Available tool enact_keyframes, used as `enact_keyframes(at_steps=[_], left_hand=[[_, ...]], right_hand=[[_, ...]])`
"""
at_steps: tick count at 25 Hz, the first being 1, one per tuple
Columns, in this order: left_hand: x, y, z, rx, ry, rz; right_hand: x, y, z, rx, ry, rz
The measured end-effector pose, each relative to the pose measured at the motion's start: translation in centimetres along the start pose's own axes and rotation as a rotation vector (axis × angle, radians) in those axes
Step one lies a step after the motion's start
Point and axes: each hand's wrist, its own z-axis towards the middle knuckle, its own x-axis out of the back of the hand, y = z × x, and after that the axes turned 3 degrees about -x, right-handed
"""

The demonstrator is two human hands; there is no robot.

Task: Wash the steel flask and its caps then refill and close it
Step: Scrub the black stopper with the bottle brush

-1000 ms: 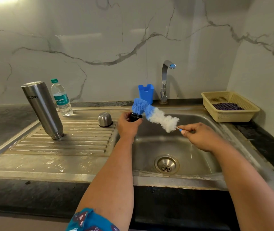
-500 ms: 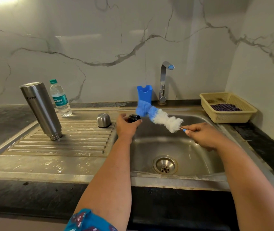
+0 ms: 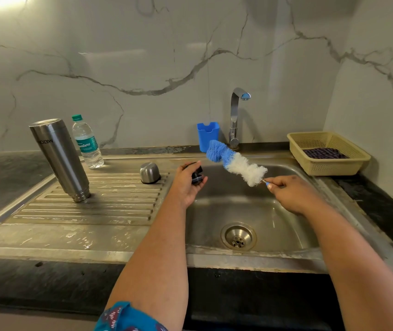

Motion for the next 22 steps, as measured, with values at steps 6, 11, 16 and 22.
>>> enact_keyframes(at_steps=[6,11,16,22], left_hand=[[-0.8,0.0,-0.1,-0.038,0.011,0.112],[-1.2,0.0,-0.4,-0.173,0.016,0.282],[-1.2,-0.1,-0.3,-0.271,0.046,0.41],[-1.1,0.1,-0.2,-0.268,0.093,0.32]], right_hand=[[-0.1,0.1,0.0,0.0,0.005,-0.015],[-0.2,0.0,-0.1,0.002,0.007,-0.044],[-0.1,-0.1,-0.2,0.0,0.001,-0.016],[-0.1,-0.2,-0.3,0.014,0.01,-0.032]])
